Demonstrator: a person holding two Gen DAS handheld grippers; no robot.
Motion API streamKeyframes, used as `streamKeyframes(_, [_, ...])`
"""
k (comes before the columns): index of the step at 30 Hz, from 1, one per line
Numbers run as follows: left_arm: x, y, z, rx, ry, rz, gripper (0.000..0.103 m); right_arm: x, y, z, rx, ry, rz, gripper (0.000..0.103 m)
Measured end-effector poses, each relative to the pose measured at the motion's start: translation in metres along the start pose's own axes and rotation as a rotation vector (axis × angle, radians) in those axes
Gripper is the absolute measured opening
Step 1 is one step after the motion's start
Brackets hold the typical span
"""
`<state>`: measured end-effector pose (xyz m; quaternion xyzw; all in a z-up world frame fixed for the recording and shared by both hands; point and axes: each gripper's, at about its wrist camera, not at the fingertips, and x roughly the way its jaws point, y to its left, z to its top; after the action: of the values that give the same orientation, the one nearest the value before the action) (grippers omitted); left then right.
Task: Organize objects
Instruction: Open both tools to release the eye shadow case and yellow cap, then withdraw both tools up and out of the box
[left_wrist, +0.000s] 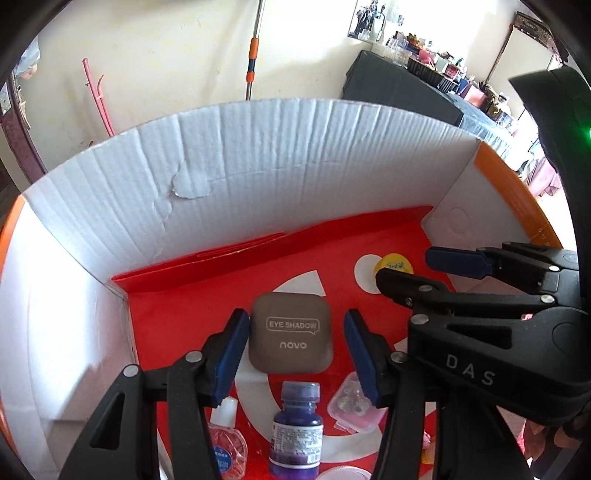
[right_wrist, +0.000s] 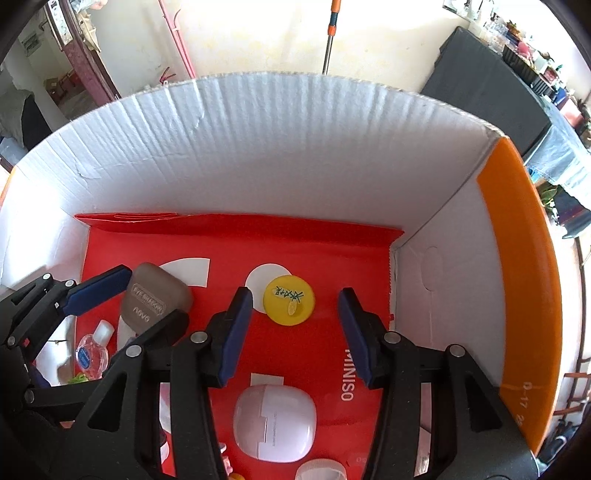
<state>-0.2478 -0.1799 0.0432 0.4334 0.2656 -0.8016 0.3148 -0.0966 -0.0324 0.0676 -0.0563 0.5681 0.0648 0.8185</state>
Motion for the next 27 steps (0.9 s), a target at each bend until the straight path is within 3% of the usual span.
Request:
streamKeyframes(1, [-0.003,-0.002,-0.001,-0.002,-0.004,-0.001,0.056,0.002,0.005,0.02,0.002,-0.001,0.002,0.047])
streamKeyframes(9, [-0.035,-0.008,-0.015,-0.028,-0.052,0.021,0.061,-0.02,-0.002,0.038,0.001,-0.042,0.021,0.051])
streamKeyframes(15, [-0.062,-0.008,-0.036,-0.051,-0.107,0.057,0.064,-0.044,0.002,0.015,0.011,-0.084,0.04,0.052])
streamKeyframes(17, [-0.076,-0.003,-0.05,-0.07,-0.132,0.053,0.065,-0.058,-0.003,-0.008,0.017,-0.103,0.049,0.053])
streamKeyframes(18, [-0.07,-0.017,-0.038,-0.075,-0.144,0.058,0.066,-0.067,-0.005,-0.022,0.02,-0.111,0.053,0.054])
streamKeyframes(21, [-0.082,-0.021,-0.05,-0.08,-0.194,0.079,0.071,-0.072,-0.006,-0.035,0.036,-0.146,0.071,0.063])
streamKeyframes(27, [-0.105,-0.028,-0.068,-0.093,-0.291,0.114,0.08,-0.078,-0.01,-0.055,0.069,-0.208,0.113,0.063])
